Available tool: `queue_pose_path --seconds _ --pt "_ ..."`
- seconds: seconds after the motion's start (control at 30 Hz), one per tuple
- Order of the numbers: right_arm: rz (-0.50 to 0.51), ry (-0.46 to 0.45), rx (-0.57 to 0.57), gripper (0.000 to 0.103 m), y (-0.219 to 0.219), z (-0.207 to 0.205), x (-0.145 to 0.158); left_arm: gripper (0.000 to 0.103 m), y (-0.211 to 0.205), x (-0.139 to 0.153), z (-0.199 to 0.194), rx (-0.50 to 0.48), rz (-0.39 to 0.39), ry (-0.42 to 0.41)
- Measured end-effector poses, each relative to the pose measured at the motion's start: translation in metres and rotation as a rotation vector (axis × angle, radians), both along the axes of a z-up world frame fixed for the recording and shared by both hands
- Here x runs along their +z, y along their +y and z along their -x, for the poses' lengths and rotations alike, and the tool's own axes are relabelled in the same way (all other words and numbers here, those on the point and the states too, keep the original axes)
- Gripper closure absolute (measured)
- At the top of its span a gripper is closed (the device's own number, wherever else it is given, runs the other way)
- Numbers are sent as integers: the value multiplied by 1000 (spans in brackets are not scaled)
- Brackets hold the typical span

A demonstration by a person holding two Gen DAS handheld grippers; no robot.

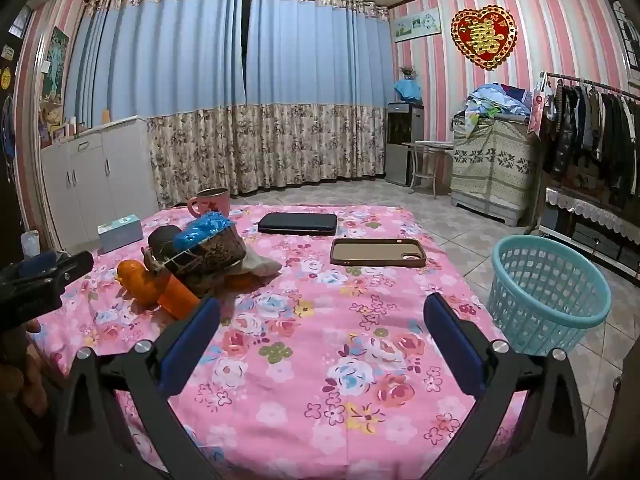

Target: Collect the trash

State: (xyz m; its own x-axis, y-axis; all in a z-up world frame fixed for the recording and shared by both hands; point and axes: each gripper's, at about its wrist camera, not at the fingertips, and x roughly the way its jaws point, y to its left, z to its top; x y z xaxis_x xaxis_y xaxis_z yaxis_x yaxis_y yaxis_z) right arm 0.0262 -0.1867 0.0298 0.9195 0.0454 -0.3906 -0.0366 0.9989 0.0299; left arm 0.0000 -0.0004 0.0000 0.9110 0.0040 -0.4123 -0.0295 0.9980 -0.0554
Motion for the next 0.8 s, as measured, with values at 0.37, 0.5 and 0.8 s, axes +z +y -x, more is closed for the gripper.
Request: queue_pose_path --seconds 0.37,0.5,0.8 --pt "-15 -26 -9 4 -2 0 -2 5 -5 1 2 0 -28 2" --pt "-10 -28 -5 4 -3 3 2 5 0 1 3 7 -7 -4" --pt "-4 -17 -1 4 1 -1 -2 5 3 1 1 18 8 5"
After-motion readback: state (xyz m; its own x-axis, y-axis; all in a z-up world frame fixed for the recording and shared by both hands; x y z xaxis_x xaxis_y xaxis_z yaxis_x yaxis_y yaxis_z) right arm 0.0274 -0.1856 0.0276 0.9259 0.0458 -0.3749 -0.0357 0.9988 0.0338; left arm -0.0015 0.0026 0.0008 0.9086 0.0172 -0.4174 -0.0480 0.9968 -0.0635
